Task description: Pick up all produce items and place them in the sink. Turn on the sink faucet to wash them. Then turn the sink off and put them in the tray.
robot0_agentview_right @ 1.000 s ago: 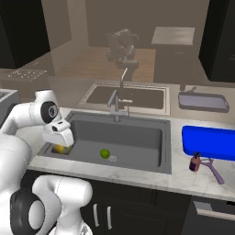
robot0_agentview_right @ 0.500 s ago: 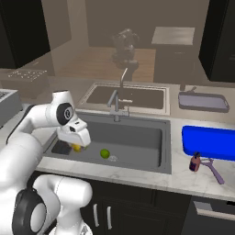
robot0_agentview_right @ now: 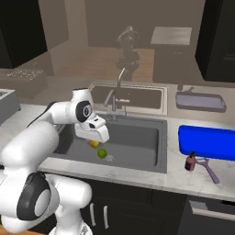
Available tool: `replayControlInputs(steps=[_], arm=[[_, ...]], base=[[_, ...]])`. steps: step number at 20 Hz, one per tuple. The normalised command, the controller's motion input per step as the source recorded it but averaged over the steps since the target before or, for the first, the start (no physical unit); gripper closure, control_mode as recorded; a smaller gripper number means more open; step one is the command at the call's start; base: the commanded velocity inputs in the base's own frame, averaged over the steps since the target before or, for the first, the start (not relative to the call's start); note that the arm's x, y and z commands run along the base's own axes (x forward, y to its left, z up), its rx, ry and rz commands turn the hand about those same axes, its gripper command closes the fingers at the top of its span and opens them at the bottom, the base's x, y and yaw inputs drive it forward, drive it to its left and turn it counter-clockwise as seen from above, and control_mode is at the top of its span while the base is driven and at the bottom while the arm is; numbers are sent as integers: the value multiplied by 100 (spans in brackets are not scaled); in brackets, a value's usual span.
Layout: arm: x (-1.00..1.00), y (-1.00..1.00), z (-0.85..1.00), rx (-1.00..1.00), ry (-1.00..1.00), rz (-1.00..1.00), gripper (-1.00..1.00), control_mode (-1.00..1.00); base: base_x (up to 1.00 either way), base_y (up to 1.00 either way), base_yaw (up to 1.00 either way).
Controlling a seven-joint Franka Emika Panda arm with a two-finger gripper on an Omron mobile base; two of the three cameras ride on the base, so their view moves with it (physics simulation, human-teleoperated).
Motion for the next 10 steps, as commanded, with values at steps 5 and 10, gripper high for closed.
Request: replayControlInputs(steps=[5,10], arm=[[0,0,0,0,0,0,100,100],[0,0,0,0,0,0,100,100]], base=[[-43,-79,0],[-31,-91,0]])
